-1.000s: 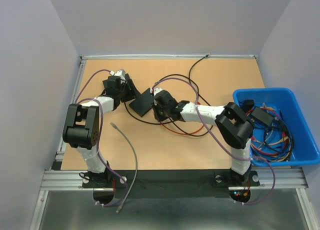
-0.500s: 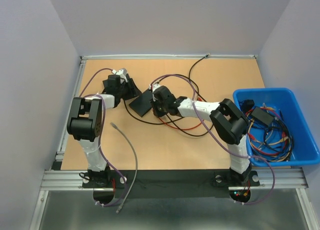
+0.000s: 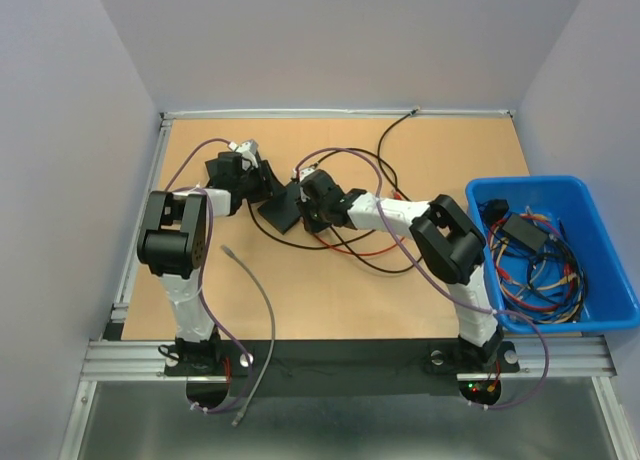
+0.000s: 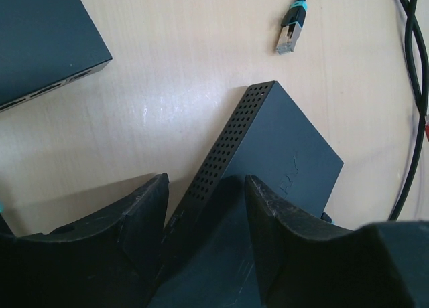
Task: Insert the plug into the switch port
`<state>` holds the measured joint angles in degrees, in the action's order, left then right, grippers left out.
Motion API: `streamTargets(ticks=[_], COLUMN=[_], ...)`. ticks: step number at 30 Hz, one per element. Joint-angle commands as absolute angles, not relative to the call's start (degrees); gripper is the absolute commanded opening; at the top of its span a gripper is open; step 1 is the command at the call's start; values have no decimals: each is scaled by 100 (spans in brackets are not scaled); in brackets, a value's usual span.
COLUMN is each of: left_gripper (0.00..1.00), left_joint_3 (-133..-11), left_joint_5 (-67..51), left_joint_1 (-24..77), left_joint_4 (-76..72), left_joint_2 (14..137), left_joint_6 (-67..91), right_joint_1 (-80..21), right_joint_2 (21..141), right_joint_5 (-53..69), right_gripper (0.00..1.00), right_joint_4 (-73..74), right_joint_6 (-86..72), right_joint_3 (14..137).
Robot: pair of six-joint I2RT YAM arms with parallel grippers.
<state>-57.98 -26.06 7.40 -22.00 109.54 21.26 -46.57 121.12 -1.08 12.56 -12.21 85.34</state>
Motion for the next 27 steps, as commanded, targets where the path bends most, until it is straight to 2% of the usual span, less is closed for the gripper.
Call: streamTargets(ticks=[1,13,27], left_gripper=[60,59,59], left_joint_3=[-6047,-6609,-6706], left_joint_5=[-2751,-2575,-2514], left_joint_1=[765,984,1028], left_joint_4=[-2312,-1398,-1204], left_joint_2=[10934,11338,11426], left_joint_6=[1908,1459,1433], right_joint_1=[-4667,-4667,-4693], right_joint_2=[12278,12516,12718], right_joint_5=[-193,-351,-624], right_gripper=[0,0,0], right_joint_4=[1450,1863,2188], right_joint_6=[-1151,-1081,-967], right_joint_3=[8833,9404,9984])
